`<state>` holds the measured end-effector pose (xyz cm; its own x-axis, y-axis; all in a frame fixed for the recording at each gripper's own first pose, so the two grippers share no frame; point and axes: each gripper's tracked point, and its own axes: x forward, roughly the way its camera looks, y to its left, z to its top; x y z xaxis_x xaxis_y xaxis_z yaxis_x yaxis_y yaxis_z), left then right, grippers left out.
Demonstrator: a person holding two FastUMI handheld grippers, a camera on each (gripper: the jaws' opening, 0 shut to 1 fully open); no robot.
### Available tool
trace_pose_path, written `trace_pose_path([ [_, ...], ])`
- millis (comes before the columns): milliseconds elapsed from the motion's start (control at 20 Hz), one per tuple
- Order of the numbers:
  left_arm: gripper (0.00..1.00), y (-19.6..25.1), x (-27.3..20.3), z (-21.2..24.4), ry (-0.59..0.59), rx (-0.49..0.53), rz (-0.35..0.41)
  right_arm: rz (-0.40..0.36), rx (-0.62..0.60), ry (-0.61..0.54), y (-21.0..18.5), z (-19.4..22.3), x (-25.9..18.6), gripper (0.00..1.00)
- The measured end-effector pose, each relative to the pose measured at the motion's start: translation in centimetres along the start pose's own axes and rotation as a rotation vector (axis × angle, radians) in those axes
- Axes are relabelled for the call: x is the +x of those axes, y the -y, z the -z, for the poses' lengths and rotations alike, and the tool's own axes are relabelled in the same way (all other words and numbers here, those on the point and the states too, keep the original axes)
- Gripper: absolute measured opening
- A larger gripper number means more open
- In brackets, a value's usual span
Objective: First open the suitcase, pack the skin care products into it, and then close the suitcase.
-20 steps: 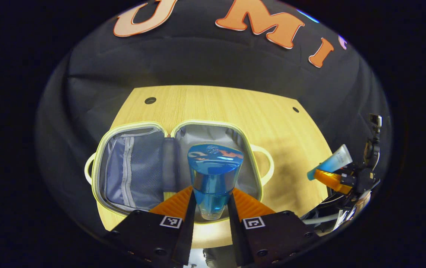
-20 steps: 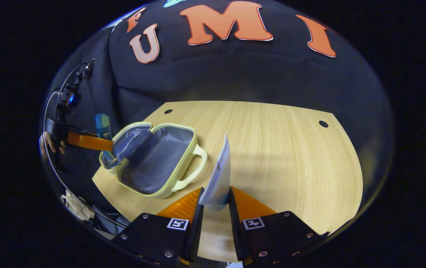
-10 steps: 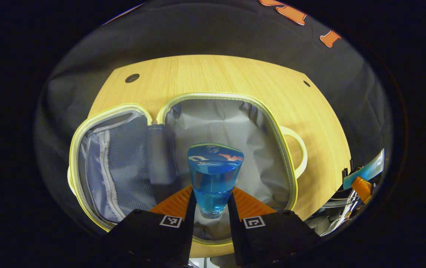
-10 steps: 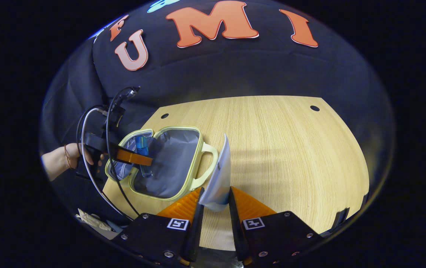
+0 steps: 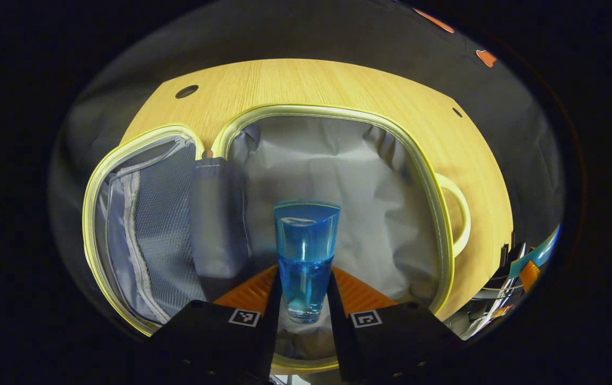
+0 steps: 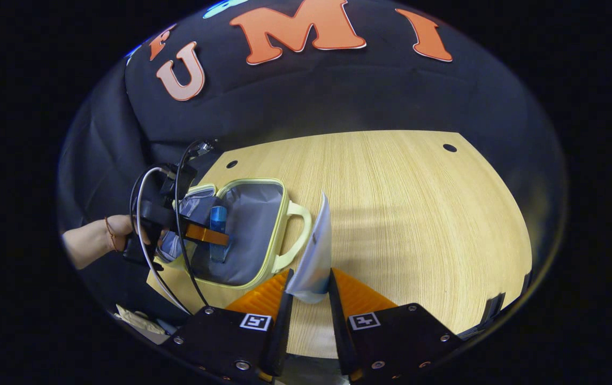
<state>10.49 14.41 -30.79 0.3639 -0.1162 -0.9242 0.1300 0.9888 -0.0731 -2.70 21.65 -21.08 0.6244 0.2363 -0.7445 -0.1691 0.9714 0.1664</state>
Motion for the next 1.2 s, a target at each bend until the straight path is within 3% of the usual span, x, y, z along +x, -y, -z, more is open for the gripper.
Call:
trace_pose_path([
  [300, 0.52, 0.5, 0.5, -0.8, 0.011, 0.010, 0.018, -0.003, 0.023, -0.001, 0.2, -1.0, 0.3, 0.39],
  [350, 0.57, 1.2, 0.3, -0.8, 0.023, 0.000, 0.040, -0.007, 0.029, 0.003, 0.1, -1.2, 0.3, 0.39],
  [500, 1.00, 2.3, -2.1, -2.7, 0.131, 0.040, 0.038, -0.036, 0.046, 0.009, -0.7, -2.2, 0.2, 0.39],
  [600, 0.98, 1.9, -4.8, -3.9, 0.219, 0.078, 0.022, -0.039, 0.019, 0.008, -1.2, -2.8, 0.3, 0.39],
  [800, 0.98, 1.2, -11.3, -5.7, 0.384, 0.025, 0.064, -0.090, -0.007, 0.012, -4.2, -5.1, 0.3, 0.39],
  [1000, 0.98, -3.5, -18.3, -5.4, 0.531, -0.017, 0.033, -0.136, -0.047, -0.002, -8.0, -7.4, 1.6, 0.39],
  [1200, 0.97, -8.9, -24.5, -2.6, 0.593, -0.086, -0.008, -0.158, -0.078, -0.061, -11.6, -7.7, 4.5, 0.39],
])
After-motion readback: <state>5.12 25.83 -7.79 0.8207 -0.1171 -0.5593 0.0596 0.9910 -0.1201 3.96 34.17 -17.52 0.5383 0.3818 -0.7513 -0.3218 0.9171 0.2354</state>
